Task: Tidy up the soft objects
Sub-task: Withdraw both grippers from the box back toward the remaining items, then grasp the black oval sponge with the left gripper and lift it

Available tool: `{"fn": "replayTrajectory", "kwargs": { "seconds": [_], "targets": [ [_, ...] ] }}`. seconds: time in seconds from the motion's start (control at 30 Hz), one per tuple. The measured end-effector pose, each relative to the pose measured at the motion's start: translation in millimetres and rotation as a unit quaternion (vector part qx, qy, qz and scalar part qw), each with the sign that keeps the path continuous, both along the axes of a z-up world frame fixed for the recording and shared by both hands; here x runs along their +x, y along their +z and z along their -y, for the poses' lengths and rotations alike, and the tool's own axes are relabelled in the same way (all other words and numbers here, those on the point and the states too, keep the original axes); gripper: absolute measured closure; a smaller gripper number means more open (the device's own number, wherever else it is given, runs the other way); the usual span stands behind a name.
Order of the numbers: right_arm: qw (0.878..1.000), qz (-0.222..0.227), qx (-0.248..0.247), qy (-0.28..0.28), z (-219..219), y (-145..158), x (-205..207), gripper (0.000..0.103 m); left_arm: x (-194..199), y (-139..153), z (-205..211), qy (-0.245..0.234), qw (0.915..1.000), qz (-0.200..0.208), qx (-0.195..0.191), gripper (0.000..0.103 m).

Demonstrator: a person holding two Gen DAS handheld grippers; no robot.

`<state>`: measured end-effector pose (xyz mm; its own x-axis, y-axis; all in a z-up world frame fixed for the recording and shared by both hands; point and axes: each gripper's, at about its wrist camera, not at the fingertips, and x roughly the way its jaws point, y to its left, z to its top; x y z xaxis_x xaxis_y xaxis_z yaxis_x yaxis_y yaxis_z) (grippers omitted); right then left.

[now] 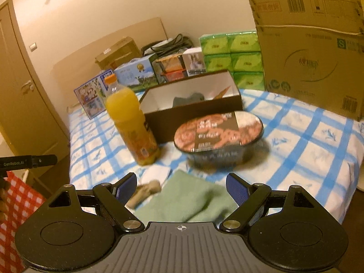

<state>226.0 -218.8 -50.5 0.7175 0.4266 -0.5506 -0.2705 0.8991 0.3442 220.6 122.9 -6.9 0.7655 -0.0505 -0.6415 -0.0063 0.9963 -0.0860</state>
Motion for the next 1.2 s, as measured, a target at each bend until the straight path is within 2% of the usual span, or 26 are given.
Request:
{"fn": "replayTrajectory", "kwargs": {
  "seconds": [0.27,0.5,0.93,1.07,1.2],
  "targets": [
    [1.0,-0.012,0.007,0.0,-1.1,-20.2,-37.8,0.018,-36.8,-32.0,24.2,-0.017,0.9996,-0.02,-0.009,0.05],
    [1.0,-0.028,0.003,0.001,-5.2,-43.7,-51.6,0.018,-47.0,-62.6,33.5,-0.027,0.999,-0.034,-0.01,0.05],
    [0.998,-0.065,0.002,-0.019,-8.7,-76.4,-43.5,0.018,-40.6,-108.9,50.3,-0.073,0.9959,-0.053,0.007,0.046],
    [0.996,-0.079,-0.002,-0.027,-10.2,-86.8,-36.7,0.018,-29.7,-121.1,56.1,-0.094,0.994,-0.054,0.015,0.036],
    [0.995,-0.093,0.0,-0.031,-10.8,-97.3,-28.6,0.018,-15.5,-137.1,62.2,-0.119,0.9905,-0.065,0.023,0.033]
  ]
}}
